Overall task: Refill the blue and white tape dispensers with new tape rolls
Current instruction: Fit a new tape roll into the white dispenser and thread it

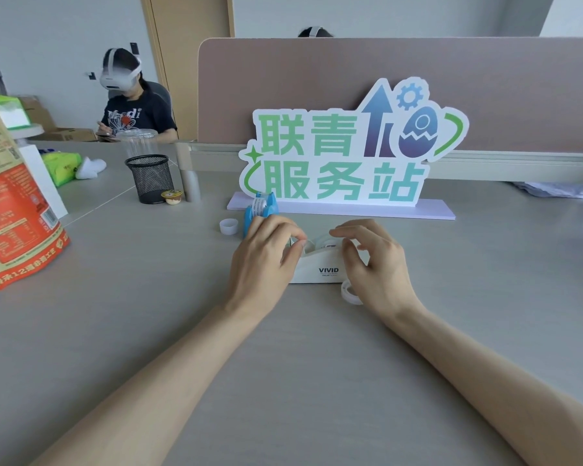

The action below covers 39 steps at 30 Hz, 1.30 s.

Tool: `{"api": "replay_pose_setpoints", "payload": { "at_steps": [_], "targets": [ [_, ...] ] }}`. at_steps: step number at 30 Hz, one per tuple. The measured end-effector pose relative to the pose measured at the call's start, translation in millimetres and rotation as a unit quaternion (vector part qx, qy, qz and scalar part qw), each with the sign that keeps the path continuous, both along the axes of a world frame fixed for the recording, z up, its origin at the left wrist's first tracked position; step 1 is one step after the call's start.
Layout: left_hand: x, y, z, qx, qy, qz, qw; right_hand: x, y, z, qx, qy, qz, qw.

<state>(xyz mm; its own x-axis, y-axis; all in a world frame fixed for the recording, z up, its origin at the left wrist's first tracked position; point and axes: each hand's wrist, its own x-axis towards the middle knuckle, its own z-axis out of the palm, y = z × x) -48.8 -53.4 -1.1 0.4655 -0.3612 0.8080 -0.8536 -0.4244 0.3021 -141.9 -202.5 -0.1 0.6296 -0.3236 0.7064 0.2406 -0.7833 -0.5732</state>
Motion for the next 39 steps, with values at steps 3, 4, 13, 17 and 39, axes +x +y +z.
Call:
{"api": "replay_pose_setpoints", "payload": {
  "at_steps": [3,4,13,17,39],
  "targets": [
    [0,0,0,0.002,0.001,-0.002,1.000,-1,2,0,-0.008,0.011,-0.006,1.000],
    [0,0,0,0.002,0.001,-0.003,1.000,-1,3,1,-0.005,0.018,-0.011,1.000],
    [0,1,0,0.005,-0.002,-0.001,1.000,-3,5,2,-0.016,0.031,-0.020,0.999],
    [2,1,-1,-0.013,0.016,-0.005,1.000,-4,9,3,-0.070,0.028,-0.007,0.997],
    [34,44,-3,0.022,0.025,-0.002,0.999,-5,6,5,-0.053,0.044,0.009,0.998]
  ]
}}
